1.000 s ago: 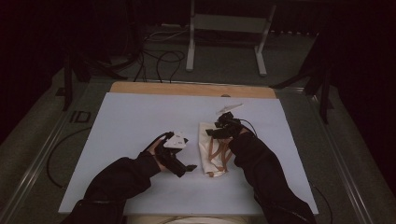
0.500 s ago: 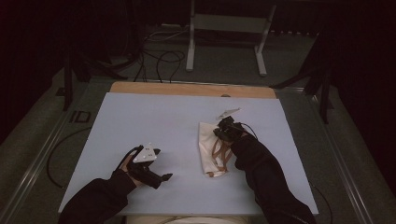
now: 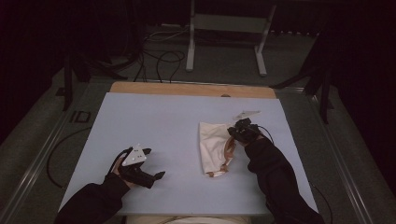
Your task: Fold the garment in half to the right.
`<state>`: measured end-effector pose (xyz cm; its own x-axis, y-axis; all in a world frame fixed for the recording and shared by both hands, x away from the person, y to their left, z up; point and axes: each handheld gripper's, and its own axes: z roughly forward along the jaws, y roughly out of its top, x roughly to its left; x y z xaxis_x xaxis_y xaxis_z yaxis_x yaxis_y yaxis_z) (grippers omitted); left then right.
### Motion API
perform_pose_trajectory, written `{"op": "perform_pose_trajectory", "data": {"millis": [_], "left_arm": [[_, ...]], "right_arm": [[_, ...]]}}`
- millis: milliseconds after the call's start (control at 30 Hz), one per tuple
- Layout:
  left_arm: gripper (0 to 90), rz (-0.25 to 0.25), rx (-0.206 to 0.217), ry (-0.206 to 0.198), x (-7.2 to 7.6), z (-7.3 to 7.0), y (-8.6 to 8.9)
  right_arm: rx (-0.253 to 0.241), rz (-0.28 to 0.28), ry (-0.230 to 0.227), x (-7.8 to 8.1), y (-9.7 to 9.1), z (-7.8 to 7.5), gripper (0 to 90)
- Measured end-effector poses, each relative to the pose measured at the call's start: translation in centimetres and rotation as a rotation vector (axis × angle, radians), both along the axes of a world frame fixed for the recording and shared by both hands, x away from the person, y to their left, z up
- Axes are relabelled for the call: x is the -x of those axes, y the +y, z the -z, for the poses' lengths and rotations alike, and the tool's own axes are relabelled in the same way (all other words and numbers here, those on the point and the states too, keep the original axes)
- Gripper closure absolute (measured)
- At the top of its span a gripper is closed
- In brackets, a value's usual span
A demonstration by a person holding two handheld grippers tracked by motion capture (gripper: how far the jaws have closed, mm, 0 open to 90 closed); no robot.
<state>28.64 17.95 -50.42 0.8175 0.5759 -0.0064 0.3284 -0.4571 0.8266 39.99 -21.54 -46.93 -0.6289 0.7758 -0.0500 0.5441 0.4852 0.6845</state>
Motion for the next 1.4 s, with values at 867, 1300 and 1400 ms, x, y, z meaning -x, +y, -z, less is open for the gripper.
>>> {"op": "perform_pose_trajectory", "data": {"millis": [867, 1300, 1400], "left_arm": [[0.6, -0.045, 0.032, -0.014, 1.0, 0.5, 1.6], [0.6, -0.043, 0.078, -0.043, 1.1, 0.8, 1.9], [0.6, -0.040, 0.080, -0.049, 1.1, 0.8, 1.8]], "right_arm": [[-0.063, 0.108, 0.073, 0.5, -3.4, 4.4, 78.1], [-0.147, 0.087, 0.029, -2.6, -2.6, 0.9, 62.5], [-0.159, 0.096, 0.056, -4.0, -2.1, 1.0, 60.2]]}}
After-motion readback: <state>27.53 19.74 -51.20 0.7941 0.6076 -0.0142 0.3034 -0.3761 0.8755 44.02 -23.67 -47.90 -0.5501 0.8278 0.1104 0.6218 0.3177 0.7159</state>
